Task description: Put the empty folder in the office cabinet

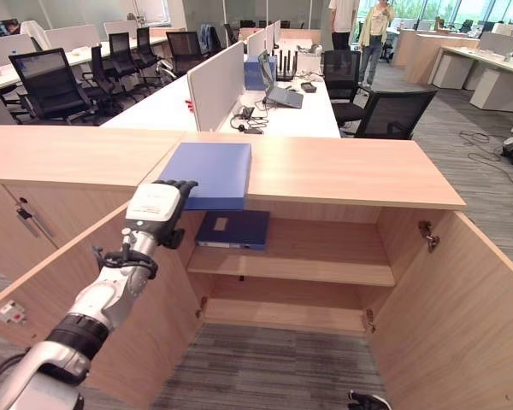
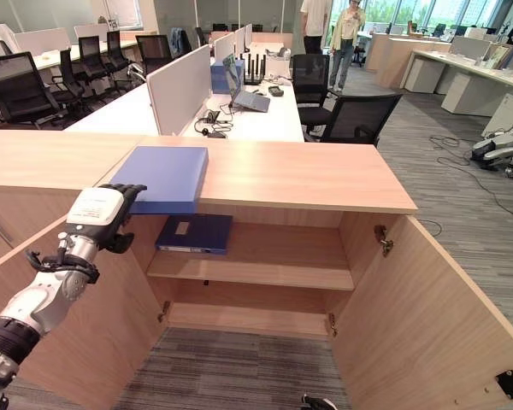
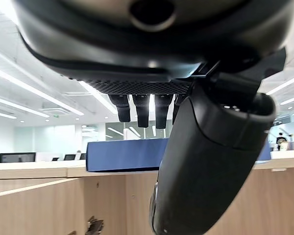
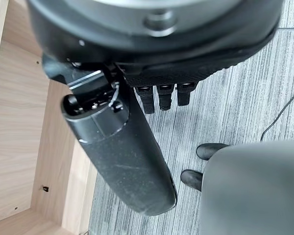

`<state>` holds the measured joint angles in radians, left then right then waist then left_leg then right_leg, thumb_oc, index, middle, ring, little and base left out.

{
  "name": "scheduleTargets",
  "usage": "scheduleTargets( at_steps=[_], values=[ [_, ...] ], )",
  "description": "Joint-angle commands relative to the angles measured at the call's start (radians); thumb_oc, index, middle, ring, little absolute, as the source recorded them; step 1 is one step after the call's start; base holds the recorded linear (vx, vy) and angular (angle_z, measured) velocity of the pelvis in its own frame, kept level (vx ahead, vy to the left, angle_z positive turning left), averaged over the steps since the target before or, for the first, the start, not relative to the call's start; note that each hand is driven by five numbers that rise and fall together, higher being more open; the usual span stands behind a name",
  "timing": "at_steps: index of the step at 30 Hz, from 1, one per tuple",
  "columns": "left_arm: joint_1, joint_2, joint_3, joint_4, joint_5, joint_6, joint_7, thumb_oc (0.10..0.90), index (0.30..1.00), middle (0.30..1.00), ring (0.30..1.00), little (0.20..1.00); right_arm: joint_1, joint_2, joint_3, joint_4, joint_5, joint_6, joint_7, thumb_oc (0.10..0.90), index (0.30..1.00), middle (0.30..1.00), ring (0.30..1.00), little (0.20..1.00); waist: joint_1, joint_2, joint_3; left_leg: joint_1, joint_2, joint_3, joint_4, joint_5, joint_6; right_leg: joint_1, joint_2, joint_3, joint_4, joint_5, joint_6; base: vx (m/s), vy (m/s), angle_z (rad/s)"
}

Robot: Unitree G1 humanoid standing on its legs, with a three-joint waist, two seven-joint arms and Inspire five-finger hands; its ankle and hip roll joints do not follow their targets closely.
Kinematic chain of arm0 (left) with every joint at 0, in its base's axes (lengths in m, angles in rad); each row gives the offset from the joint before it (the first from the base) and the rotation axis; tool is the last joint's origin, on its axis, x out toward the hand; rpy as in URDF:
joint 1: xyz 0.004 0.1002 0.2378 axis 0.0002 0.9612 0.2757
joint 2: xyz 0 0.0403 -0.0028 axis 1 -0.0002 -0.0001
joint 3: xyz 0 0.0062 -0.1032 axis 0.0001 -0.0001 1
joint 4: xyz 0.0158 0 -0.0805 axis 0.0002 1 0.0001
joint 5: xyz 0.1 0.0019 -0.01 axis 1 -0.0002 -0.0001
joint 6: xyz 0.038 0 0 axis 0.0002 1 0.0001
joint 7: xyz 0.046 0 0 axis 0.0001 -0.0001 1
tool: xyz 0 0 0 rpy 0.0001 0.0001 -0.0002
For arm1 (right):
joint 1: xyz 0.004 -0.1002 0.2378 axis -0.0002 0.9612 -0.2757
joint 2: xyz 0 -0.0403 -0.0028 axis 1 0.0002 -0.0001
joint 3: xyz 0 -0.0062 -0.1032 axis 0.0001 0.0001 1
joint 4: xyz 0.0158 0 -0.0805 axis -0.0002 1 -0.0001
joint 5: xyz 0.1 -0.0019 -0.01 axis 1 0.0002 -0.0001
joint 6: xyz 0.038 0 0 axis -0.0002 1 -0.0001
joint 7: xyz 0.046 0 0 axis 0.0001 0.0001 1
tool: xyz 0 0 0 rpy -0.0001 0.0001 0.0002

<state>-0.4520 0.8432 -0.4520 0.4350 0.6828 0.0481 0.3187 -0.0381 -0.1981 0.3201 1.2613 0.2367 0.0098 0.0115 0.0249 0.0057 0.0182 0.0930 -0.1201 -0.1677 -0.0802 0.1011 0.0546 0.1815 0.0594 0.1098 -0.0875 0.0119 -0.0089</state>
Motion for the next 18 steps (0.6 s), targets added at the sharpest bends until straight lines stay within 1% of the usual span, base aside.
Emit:
scheduleTargets(
  at_steps=[1, 3, 10, 18],
  values=[
    [-0.255, 0.029, 0.025, 0.062, 0.043, 0.027, 0.101, 0.800, 0.900, 0.900, 0.900, 0.900, 0.057, -0.034, 0.033, 0.017, -0.016, -0.013, -0.012, 0.800, 0.900, 0.900, 0.900, 0.900, -0.016, 0.017, -0.059, 0.041, -0.022, -0.015, -0.007, -0.153, 0.009, -0.021, 0.007, -0.053, 0.000, -0.030, 0.073, 0.00, 0.000, 0.00],
    [-0.266, 0.031, 0.017, 0.072, 0.045, 0.030, 0.102, 0.800, 0.900, 0.900, 0.900, 0.900, 0.057, -0.035, 0.034, 0.017, -0.015, -0.014, -0.012, 0.800, 0.900, 0.900, 0.900, 0.900, -0.017, 0.017, -0.059, 0.041, -0.022, -0.014, -0.007, -0.153, 0.009, -0.021, 0.008, -0.053, 0.000, -0.030, 0.074, 0.00, 0.000, 0.00],
    [-0.379, 0.051, -0.073, 0.186, 0.041, 0.046, 0.095, 0.800, 0.900, 0.900, 0.900, 0.900, 0.054, -0.045, 0.040, 0.026, -0.011, -0.014, -0.010, 0.800, 0.900, 0.900, 0.900, 0.900, -0.029, 0.025, -0.063, 0.043, -0.022, -0.001, -0.007, -0.156, 0.010, -0.023, 0.009, -0.045, 0.000, -0.029, 0.077, 0.00, 0.003, -0.03],
    [-0.477, 0.053, -0.142, 0.322, 0.001, 0.057, 0.107, 0.800, 0.900, 0.900, 0.900, 0.900, 0.052, -0.048, 0.047, 0.033, -0.001, -0.019, -0.009, 0.800, 0.900, 0.900, 0.900, 0.900, -0.037, 0.031, -0.067, 0.045, -0.020, 0.014, -0.007, -0.159, 0.011, -0.024, 0.010, -0.037, 0.000, -0.028, 0.080, 0.01, 0.008, -0.14]
  ],
)
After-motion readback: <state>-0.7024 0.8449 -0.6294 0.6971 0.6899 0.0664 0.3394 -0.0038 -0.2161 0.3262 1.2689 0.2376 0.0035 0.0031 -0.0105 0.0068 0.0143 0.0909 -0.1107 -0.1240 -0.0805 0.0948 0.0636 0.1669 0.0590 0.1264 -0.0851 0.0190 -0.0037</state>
